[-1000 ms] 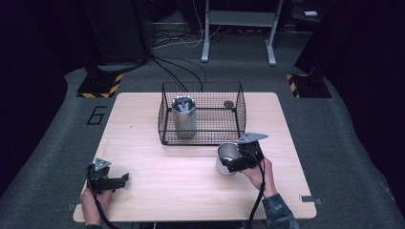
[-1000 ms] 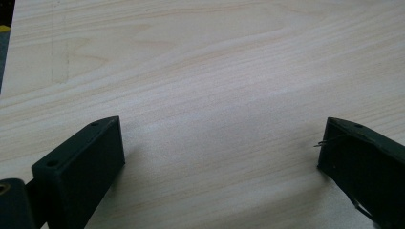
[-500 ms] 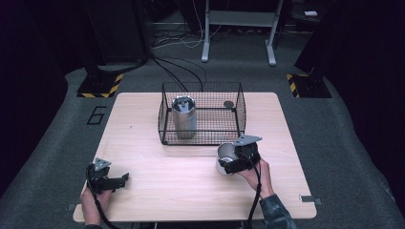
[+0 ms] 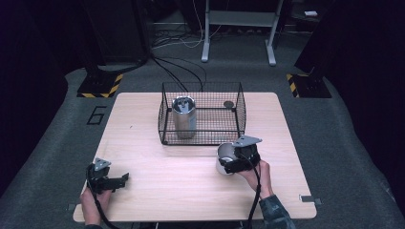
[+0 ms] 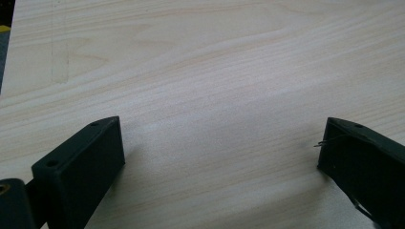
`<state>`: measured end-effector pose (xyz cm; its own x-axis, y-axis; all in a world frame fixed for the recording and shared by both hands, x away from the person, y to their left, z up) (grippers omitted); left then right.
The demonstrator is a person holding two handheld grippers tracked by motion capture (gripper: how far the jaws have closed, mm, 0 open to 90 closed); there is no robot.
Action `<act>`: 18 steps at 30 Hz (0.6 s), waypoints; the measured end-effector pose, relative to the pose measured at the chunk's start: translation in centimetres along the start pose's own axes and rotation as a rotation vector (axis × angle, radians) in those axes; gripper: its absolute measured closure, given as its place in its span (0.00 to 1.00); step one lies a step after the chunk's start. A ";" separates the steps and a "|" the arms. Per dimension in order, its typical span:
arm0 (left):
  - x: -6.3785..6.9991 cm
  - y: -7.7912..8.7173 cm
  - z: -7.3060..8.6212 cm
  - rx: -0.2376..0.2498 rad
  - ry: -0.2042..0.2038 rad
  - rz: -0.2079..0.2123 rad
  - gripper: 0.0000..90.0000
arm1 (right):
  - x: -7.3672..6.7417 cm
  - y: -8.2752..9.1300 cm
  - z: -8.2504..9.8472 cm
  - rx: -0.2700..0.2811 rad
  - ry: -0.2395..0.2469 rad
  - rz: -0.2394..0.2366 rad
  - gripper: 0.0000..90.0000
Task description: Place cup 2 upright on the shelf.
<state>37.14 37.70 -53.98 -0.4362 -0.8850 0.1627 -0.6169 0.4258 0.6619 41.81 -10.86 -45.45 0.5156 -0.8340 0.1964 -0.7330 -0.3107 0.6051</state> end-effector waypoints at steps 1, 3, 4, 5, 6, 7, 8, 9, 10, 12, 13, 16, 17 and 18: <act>0.0 0.1 0.0 -0.008 0.000 0.004 0.02 | 0.0 0.0 0.0 0.001 0.000 0.000 0.06; 0.0 0.0 0.0 -0.005 0.001 0.001 0.02 | 0.1 0.0 0.1 0.003 -0.002 -0.005 0.06; 0.0 0.0 0.0 -0.006 0.001 0.003 0.02 | 0.1 0.0 0.1 0.003 -0.008 -0.004 0.06; 0.0 0.0 0.0 0.001 0.001 0.000 0.02 | 0.2 0.0 0.1 0.008 -0.005 -0.003 0.06; 0.0 0.0 0.0 -0.005 0.001 0.002 0.02 | 0.1 0.0 0.1 0.008 -0.011 -0.003 0.06; 0.0 0.0 0.0 0.000 0.000 -0.001 0.02 | 0.1 0.1 0.1 0.004 -0.010 -0.002 0.06; 0.0 0.0 0.0 0.000 0.000 0.000 0.02 | 0.1 0.0 0.1 0.008 0.004 -0.002 0.06; 0.0 0.0 0.0 0.000 0.000 0.000 0.02 | 0.1 0.0 0.1 0.015 0.000 -0.003 0.06; 0.0 0.0 0.0 0.000 0.001 0.000 0.02 | 0.0 0.1 0.0 0.014 -0.004 -0.007 0.06; 0.0 0.0 0.0 0.001 0.001 0.000 0.02 | -0.1 0.3 -0.1 0.025 -0.007 -0.002 0.06; 0.0 0.0 0.0 0.001 0.001 0.000 0.02 | 0.0 0.3 -0.2 0.027 0.008 -0.006 0.06; 0.0 0.0 0.0 0.000 0.001 0.000 0.02 | 0.0 0.5 -0.5 0.027 0.006 -0.012 0.06; 0.0 0.0 0.0 0.000 0.001 0.001 0.02 | -0.1 0.5 -0.5 0.024 0.002 -0.008 0.06; 0.0 0.0 0.0 -0.001 0.000 0.000 0.02 | -0.1 0.6 -0.6 0.022 0.002 -0.009 0.06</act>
<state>37.14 37.71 -53.97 -0.4362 -0.8849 0.1631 -0.6162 0.4258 0.6625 41.57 -10.70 -44.67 0.5230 -0.8303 0.1926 -0.7380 -0.3280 0.5897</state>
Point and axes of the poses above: each handheld gripper's, and its own axes: y roughly backward along the jaws, z roughly out of its underside, x roughly to its right, the point moved 1 cm from there along -y, roughly forward along the jaws, and after that the axes turned 14 degrees about z, right-handed, at the moved point
